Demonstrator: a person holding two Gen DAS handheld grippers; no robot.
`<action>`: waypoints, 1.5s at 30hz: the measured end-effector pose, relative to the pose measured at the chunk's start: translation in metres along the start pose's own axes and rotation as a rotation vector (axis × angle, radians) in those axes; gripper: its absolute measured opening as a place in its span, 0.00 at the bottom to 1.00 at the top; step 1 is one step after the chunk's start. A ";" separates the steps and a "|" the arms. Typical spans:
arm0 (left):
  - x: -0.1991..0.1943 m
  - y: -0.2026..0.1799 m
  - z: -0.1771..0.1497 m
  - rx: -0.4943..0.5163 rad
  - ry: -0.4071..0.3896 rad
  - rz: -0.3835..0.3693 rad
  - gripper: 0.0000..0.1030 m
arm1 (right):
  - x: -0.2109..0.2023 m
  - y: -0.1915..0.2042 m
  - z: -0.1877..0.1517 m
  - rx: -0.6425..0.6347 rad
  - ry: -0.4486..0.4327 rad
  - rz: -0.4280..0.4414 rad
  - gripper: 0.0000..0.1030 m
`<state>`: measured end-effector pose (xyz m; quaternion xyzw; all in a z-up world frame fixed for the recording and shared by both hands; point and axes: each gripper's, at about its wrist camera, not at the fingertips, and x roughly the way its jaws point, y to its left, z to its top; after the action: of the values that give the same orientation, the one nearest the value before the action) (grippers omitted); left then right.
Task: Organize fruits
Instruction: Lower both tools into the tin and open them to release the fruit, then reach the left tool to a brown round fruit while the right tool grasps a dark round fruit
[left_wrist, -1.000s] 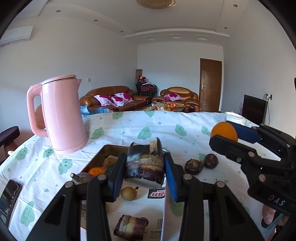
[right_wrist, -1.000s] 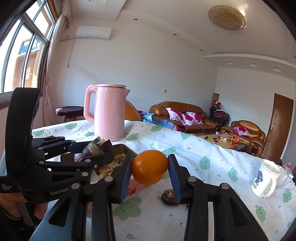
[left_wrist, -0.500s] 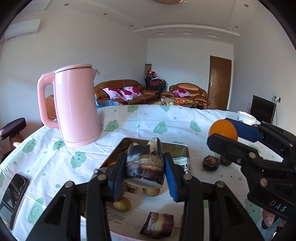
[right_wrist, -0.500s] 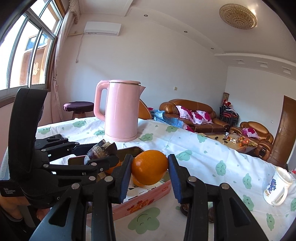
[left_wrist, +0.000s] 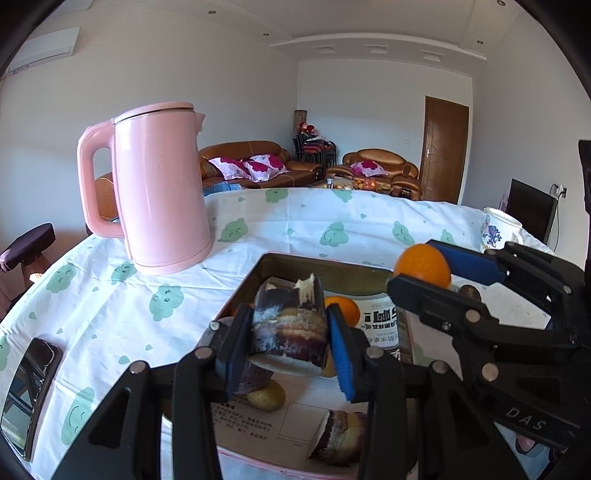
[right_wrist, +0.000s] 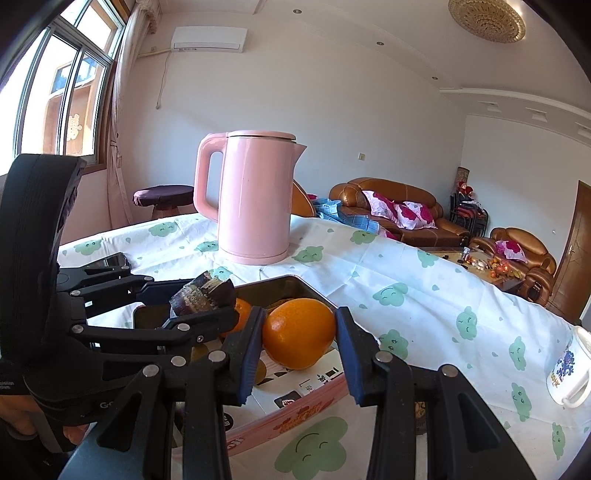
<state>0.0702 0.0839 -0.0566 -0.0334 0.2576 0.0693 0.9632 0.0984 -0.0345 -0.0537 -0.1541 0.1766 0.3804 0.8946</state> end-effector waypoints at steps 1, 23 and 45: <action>0.001 0.000 -0.001 0.006 0.004 0.001 0.41 | 0.002 0.000 -0.001 0.001 0.007 0.001 0.40; 0.002 -0.003 -0.002 0.075 0.015 0.017 0.41 | 0.035 -0.010 -0.014 0.047 0.156 0.055 0.40; -0.027 -0.035 0.014 0.076 -0.091 -0.051 0.93 | -0.034 -0.084 -0.017 0.075 0.129 -0.181 0.61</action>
<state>0.0591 0.0471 -0.0303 0.0000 0.2152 0.0366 0.9759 0.1347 -0.1191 -0.0422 -0.1601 0.2331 0.2807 0.9172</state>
